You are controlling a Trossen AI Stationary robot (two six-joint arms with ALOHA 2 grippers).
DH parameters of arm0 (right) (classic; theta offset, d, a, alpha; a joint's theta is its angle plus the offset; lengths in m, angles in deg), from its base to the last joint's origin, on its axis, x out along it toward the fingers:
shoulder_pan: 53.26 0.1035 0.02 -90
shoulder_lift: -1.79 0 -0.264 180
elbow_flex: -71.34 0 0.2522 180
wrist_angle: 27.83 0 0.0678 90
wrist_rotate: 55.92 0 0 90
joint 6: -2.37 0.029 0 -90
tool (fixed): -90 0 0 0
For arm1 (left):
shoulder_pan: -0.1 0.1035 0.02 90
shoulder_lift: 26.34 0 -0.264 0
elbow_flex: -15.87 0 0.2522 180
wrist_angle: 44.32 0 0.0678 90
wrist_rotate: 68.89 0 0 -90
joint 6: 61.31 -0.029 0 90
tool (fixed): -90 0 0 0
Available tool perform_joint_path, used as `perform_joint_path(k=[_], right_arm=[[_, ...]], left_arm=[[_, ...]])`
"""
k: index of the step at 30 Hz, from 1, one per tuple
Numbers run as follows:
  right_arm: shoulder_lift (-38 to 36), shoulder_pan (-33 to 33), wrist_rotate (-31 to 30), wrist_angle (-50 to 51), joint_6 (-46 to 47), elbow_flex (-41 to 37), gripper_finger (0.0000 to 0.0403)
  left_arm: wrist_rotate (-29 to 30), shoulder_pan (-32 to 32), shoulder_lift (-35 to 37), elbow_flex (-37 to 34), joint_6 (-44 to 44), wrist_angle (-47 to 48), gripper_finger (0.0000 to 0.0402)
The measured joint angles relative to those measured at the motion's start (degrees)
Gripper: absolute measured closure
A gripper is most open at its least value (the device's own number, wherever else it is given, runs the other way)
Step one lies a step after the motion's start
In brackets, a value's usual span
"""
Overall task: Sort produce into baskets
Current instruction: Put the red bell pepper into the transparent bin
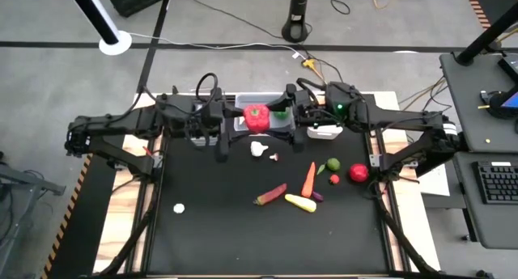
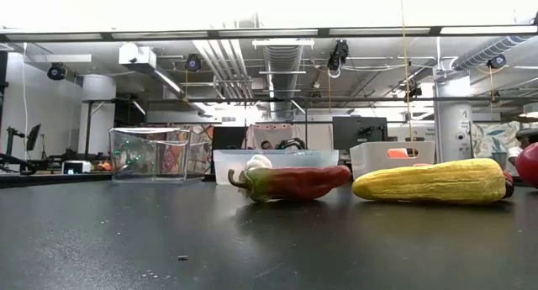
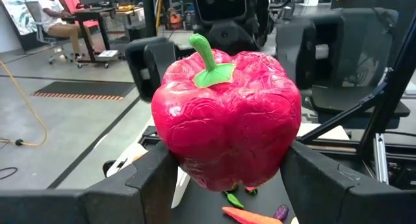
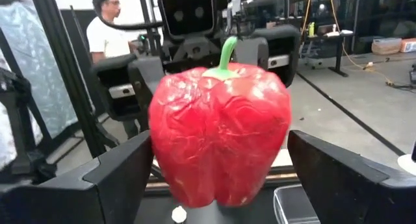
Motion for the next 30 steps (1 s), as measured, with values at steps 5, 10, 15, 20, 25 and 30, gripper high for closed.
perform_joint_path(k=[5,10,15,20,25,30], right_arm=[[0.66,0.02,0.18,-0.68,-0.80,0.00,0.0069],[0.42,0.02,0.19,-0.68,-1.39,0.00,0.0108],[0.29,0.00,0.11,-0.63,-1.39,0.00,0.0147],[0.24,-0.55,-0.66,-0.80,-1.49,0.00,0.0147],[-0.06,-3.80,-0.82,-0.33,1.67,0.04,0.0145],[0.75,-9.60,-0.81,6.91,5.58,0.04,0.0144]], left_arm=[[-0.64,0.16,-0.50,0.00,0.45,-0.11,0.0180],[-0.61,0.18,-0.50,0.00,1.07,-0.02,0.0180],[-0.58,0.29,-0.50,0.00,1.45,0.06,0.0164],[2.32,0.40,0.14,0.02,2.19,2.76,0.0130],[5.58,0.46,2.49,0.03,4.72,7.73,0.0109],[6.67,0.48,4.82,0.04,13.68,20.64,0.0109]])
